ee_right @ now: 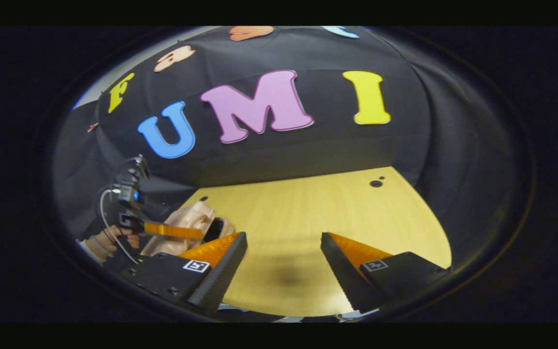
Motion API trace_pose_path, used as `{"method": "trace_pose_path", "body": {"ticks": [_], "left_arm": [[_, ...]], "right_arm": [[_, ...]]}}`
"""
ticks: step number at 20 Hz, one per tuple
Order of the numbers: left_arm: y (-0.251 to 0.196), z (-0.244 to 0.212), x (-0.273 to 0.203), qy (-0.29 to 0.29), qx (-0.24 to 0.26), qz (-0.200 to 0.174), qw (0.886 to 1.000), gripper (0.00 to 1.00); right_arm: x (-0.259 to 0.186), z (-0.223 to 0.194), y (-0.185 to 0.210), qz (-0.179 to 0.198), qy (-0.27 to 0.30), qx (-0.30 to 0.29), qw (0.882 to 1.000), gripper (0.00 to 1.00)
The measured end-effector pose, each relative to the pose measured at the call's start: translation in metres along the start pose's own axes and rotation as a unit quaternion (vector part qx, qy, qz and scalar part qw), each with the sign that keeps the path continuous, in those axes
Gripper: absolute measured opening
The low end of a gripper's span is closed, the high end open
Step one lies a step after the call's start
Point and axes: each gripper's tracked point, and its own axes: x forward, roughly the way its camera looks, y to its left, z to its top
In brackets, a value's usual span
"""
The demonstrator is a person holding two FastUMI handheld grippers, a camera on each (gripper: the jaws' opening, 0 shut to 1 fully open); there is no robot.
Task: First open the suitcase, pack the skin care products into it, and then close the suitcase.
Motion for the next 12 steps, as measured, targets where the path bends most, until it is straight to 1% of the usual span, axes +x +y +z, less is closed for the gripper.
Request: {"method": "trace_pose_path", "body": {"ticks": [1, 2, 3, 5, 6, 7, 8, 9, 10, 11, 12], "left_arm": [[0.0, -0.011, 0.012, 0.021, -0.003, 0.011, 1.0, 0.09], [-0.002, -0.017, 0.018, 0.029, 0.007, 0.02, 0.999, 0.08], [-0.003, -0.017, 0.02, 0.028, 0.031, 0.03, 0.999, 0.05], [-0.001, -0.021, 0.024, 0.032, 0.058, 0.046, 0.997, 0.15], [0.002, -0.02, 0.024, 0.034, 0.058, 0.052, 0.996, 0.19], [0.002, -0.016, 0.023, 0.029, 0.058, 0.06, 0.996, 0.3], [-0.001, -0.016, 0.025, 0.025, 0.058, 0.067, 0.996, 0.35], [-0.008, -0.017, 0.021, 0.022, 0.059, 0.074, 0.995, 0.52], [-0.011, -0.011, 0.017, 0.005, 0.068, 0.097, 0.993, 0.63], [-0.012, -0.003, 0.01, -0.017, 0.084, 0.13, 0.988, 0.84], [-0.018, 0.005, 0.0, -0.042, 0.101, 0.162, 0.981, 0.92]], "right_arm": [[-0.007, -0.003, -0.011, -0.016, -0.001, 0.006, 1.0, 0.97], [-0.013, -0.006, -0.02, -0.029, -0.002, 0.015, 0.999, 0.97], [-0.019, -0.01, -0.025, -0.042, -0.003, 0.023, 0.999, 0.97], [-0.027, -0.021, -0.036, -0.062, -0.004, 0.033, 0.998, 0.97], [-0.028, -0.027, -0.039, -0.067, -0.002, 0.036, 0.997, 0.97], [-0.03, -0.033, -0.039, -0.07, -0.002, 0.04, 0.997, 0.97], [-0.031, -0.035, -0.037, -0.068, -0.005, 0.043, 0.997, 0.97], [-0.033, -0.036, -0.034, -0.063, -0.011, 0.042, 0.997, 0.97], [-0.034, -0.036, -0.032, -0.054, -0.017, 0.036, 0.998, 0.97], [-0.034, -0.036, -0.032, -0.045, -0.015, 0.022, 0.999, 0.97], [-0.035, -0.034, -0.032, -0.037, -0.016, -0.002, 0.999, 0.97]]}}
